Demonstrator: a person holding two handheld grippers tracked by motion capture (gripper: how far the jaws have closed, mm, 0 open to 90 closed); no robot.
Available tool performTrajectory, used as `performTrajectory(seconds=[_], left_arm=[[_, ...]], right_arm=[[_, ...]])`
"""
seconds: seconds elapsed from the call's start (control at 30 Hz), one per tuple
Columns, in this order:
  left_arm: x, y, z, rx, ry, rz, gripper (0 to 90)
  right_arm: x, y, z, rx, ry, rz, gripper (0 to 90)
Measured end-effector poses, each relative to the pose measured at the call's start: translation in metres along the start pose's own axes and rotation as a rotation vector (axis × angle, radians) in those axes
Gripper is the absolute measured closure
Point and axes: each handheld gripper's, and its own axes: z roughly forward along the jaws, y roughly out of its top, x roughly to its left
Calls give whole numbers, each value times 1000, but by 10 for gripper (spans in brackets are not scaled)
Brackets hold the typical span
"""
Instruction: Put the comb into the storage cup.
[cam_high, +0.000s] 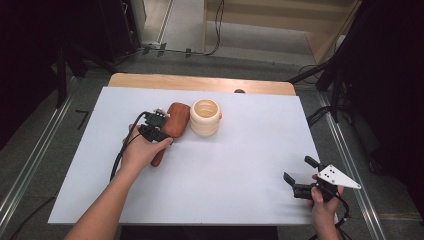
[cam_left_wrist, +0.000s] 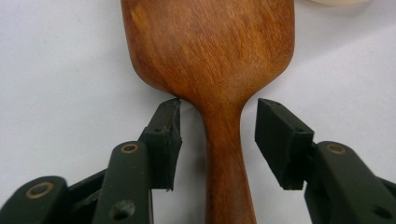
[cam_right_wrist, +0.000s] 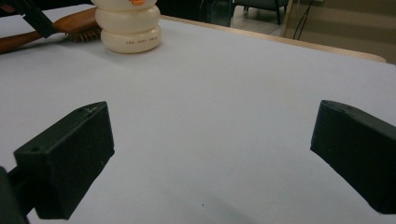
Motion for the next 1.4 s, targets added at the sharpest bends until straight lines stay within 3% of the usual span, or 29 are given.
performTrajectory(seconds=[0.13,0.3,0.6,0.83,1.0,1.4], left_arm=[[-3,0,4,13,21,1,570],[-5,1,9,20,23,-30,615],[-3,-1,11,25,17,-57,670],[-1,-2,11,19,6,-100,697],[1,-5,10,-3,-11,-131,710],[1,-13,10,-63,-31,-139,726]], right_arm=[[0,0,0,0,-1,0,0],[0,0,0,2,-2,-4,0],[0,0,1,4,-6,-7,0],[0,0,1,7,-7,-13,0],[0,0,1,9,-9,-15,0],[1,0,2,9,-11,-17,0]])
